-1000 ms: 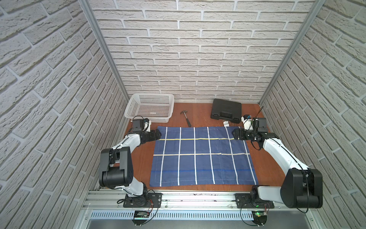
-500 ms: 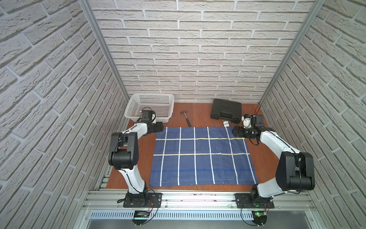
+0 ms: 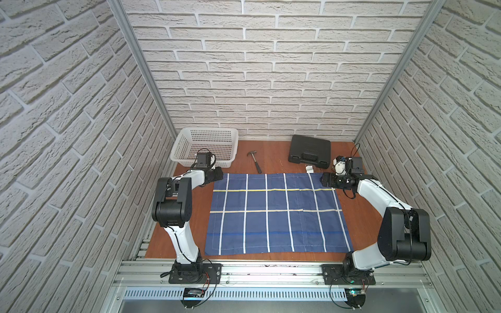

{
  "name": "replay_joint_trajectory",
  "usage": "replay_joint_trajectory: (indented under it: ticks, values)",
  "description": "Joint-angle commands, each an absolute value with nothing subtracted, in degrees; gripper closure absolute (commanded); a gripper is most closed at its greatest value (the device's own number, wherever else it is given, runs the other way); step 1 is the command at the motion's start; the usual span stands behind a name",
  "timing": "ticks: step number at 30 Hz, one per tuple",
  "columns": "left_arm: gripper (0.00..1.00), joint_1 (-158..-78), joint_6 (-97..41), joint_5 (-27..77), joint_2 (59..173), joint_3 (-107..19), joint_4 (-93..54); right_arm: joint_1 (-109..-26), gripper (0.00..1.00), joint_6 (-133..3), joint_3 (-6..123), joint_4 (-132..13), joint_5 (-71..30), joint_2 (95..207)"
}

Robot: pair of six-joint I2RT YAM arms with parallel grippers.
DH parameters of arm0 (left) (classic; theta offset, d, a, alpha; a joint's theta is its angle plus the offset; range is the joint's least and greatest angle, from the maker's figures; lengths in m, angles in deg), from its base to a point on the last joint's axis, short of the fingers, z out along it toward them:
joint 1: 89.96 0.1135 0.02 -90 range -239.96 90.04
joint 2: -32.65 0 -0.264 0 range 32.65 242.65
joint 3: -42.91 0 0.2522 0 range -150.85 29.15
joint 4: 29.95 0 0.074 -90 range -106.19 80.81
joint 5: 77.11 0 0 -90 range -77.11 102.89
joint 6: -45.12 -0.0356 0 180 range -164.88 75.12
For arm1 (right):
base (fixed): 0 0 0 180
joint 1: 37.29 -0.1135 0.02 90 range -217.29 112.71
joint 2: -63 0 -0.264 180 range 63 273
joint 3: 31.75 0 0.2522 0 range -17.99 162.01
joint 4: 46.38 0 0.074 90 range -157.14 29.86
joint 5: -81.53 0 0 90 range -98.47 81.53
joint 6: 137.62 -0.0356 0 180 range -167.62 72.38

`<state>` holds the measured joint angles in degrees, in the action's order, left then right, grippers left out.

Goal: Roll up the pillowcase
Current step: Fold the pillowcase at the center of the board.

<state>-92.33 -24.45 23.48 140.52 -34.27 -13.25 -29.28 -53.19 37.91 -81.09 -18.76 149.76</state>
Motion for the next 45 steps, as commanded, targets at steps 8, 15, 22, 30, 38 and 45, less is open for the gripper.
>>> replay_joint_trajectory:
  ticks: [8,15,22,30,38,45]
  values:
    - [0.85,-93.39,-23.83,26.55,139.58,-27.85,-15.93,-28.84,0.05,-52.44,37.3,-79.39,-18.99,148.37]
    - [1.0,-93.21,-26.24,27.91,137.61,-28.42,-12.26,-28.83,0.05,-51.59,37.2,-80.06,-18.36,147.21]
    - [1.0,-92.95,-28.44,27.91,132.41,-27.07,-12.3,-28.51,0.05,-51.24,39.1,-81.48,-18.15,146.35]
    - [1.0,-92.75,-30.3,28.33,127.43,-26.6,-9.14,-28.07,0.05,-51.02,38.93,-82.3,-18.05,145.7]
    - [1.0,-93.04,-30.17,25.59,118.23,-18.17,-7.78,-27.63,0.07,-49.17,40.9,-84.08,-17.29,150.76]
    - [1.0,-93.04,-31.24,24.88,112.93,-15.77,-5.48,-27.88,0.12,-51.06,43.23,-81.6,-17.26,158.52]
